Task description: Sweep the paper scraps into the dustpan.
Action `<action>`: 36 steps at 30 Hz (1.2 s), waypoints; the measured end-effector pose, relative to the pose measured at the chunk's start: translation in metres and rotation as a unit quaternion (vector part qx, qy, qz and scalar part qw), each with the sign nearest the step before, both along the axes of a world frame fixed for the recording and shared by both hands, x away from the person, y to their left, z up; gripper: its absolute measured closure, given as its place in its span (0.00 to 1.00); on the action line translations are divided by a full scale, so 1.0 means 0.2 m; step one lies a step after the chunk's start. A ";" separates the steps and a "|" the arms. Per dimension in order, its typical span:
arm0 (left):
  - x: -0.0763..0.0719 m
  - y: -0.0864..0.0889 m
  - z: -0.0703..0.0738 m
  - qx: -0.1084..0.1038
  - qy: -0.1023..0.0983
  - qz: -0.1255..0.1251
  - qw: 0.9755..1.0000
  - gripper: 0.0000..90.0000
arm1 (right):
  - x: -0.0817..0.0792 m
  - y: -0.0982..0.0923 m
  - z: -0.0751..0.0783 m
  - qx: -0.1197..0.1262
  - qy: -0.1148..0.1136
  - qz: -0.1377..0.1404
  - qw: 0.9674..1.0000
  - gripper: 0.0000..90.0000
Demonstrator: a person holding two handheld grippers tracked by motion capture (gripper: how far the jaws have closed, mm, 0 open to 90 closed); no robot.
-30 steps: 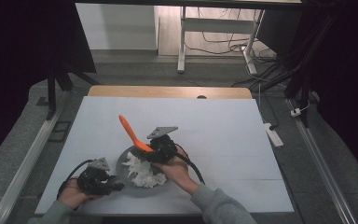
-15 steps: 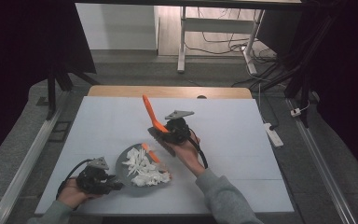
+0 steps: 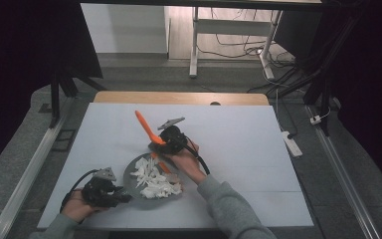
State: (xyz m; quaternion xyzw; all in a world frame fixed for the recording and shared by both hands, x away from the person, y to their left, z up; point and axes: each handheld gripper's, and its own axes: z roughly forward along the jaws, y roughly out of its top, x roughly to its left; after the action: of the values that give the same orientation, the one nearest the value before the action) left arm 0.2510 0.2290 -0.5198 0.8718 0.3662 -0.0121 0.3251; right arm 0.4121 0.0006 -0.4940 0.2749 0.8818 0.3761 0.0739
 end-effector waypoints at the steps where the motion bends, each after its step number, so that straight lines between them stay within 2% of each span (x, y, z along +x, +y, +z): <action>1: 0.00 0.00 0.00 0.001 0.000 -0.001 1.000 0.68 | -0.02 0.01 0.00 0.006 0.005 0.007 1.000 0.78; 3: 0.00 0.00 0.00 0.001 0.000 0.000 1.000 0.68 | -0.07 0.02 0.02 0.016 0.010 0.022 1.000 0.78; 6: 0.00 0.00 0.00 0.000 -0.001 0.002 1.000 0.68 | -0.13 0.01 0.07 0.046 0.021 0.041 0.998 0.78; 9: 0.00 0.00 -0.01 0.000 -0.002 0.004 1.000 0.68 | -0.17 -0.02 0.14 0.062 -0.001 0.048 0.997 0.78; 13: 0.00 0.00 -0.01 0.000 -0.002 0.007 1.000 0.68 | -0.17 -0.12 0.21 0.084 -0.028 0.024 0.996 0.78; 17: 0.00 -0.01 -0.01 -0.002 -0.003 0.008 1.000 0.68 | -0.15 -0.22 0.24 0.092 -0.043 -0.004 0.995 0.78; 20: 0.00 -0.01 -0.02 -0.001 -0.002 0.008 1.000 0.68 | -0.14 -0.29 0.22 0.084 -0.039 -0.023 0.995 0.78; 25: -0.01 -0.01 -0.02 0.003 -0.002 0.005 1.000 0.68 | -0.18 -0.39 0.13 0.046 -0.021 -0.055 0.997 0.78; 30: -0.01 -0.01 -0.02 0.002 -0.002 0.007 1.000 0.68 | -0.25 -0.44 0.03 0.017 0.000 -0.064 0.998 0.78; 33: -0.01 -0.02 -0.02 0.002 -0.002 0.008 1.000 0.68 | -0.28 -0.43 0.01 0.026 0.010 -0.057 0.998 0.78; 36: -0.01 -0.02 -0.02 0.002 -0.002 0.008 1.000 0.68 | -0.31 -0.37 0.02 0.039 0.014 -0.044 0.998 0.78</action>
State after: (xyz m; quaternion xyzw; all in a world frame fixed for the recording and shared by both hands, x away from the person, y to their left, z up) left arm 0.2488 0.2241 -0.5232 0.8694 0.3729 -0.0070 0.3242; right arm 0.3491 -0.0737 -0.4906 0.3215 0.8543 0.4027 0.0676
